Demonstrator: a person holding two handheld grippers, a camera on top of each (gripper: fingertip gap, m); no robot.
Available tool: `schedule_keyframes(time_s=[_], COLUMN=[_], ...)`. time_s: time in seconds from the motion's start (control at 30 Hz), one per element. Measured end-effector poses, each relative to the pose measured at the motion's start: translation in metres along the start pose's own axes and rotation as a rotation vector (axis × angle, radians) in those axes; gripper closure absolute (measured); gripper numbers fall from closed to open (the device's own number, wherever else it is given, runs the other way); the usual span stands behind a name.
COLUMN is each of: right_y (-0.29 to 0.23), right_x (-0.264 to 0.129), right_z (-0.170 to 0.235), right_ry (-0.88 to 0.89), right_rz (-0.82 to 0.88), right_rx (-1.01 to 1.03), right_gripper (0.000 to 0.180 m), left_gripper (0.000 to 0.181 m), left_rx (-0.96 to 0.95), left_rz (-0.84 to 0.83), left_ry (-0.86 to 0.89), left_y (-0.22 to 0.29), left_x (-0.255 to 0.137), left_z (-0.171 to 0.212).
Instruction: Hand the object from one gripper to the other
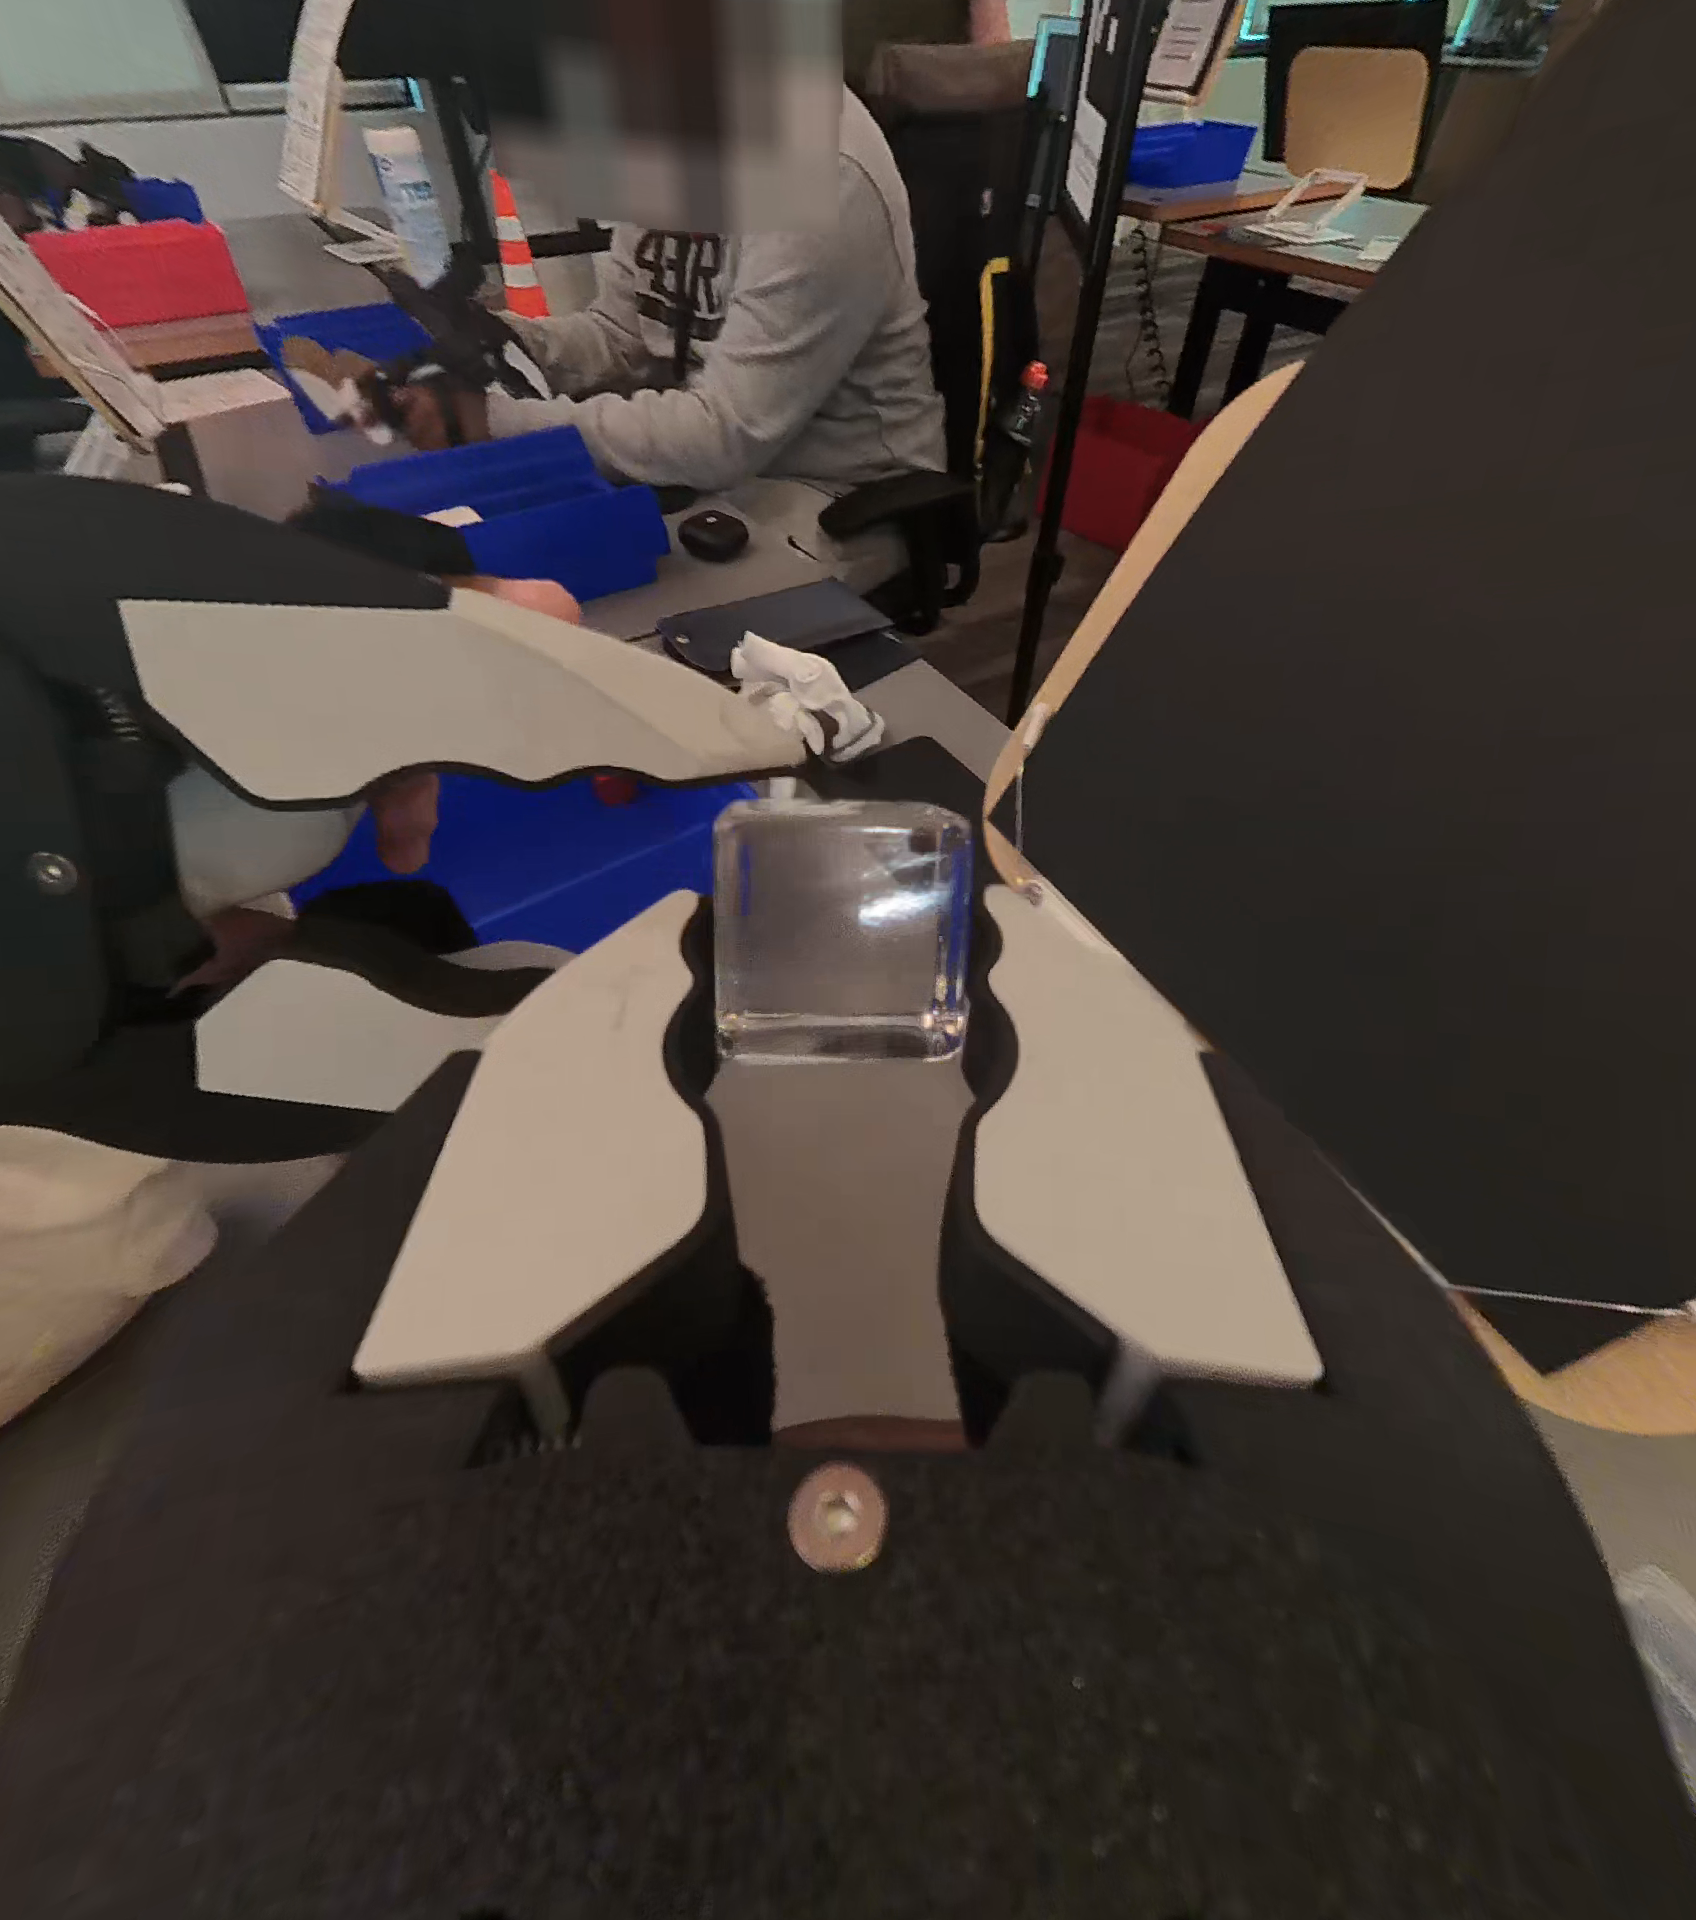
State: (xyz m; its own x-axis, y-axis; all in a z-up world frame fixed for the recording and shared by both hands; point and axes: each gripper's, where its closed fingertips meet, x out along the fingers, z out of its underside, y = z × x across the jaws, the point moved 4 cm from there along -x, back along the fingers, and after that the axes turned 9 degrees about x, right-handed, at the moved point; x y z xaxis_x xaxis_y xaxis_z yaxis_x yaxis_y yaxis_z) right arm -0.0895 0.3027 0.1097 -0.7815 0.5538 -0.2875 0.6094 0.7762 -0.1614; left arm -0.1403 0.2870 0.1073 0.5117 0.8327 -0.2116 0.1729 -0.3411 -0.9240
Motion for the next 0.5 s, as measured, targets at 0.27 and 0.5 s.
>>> schedule_keyframes(time_s=[0.27,0.5], right_y=[0.014,-0.016], right_x=[-0.018,-0.014], right_z=[-0.013,-0.016], right_ry=[0.072,0.084], right_rz=[0.244,0.454], right_rx=[-0.312,-0.851], right_gripper=[0.135,0.134], left_gripper=[0.133,0.124], left_rx=[-0.568,-1.157], left_rz=[0.237,0.599], left_ry=[0.104,0.498], left_y=[-0.02,-0.046], left_x=[-0.006,-0.028], left_z=[0.015,0.02])
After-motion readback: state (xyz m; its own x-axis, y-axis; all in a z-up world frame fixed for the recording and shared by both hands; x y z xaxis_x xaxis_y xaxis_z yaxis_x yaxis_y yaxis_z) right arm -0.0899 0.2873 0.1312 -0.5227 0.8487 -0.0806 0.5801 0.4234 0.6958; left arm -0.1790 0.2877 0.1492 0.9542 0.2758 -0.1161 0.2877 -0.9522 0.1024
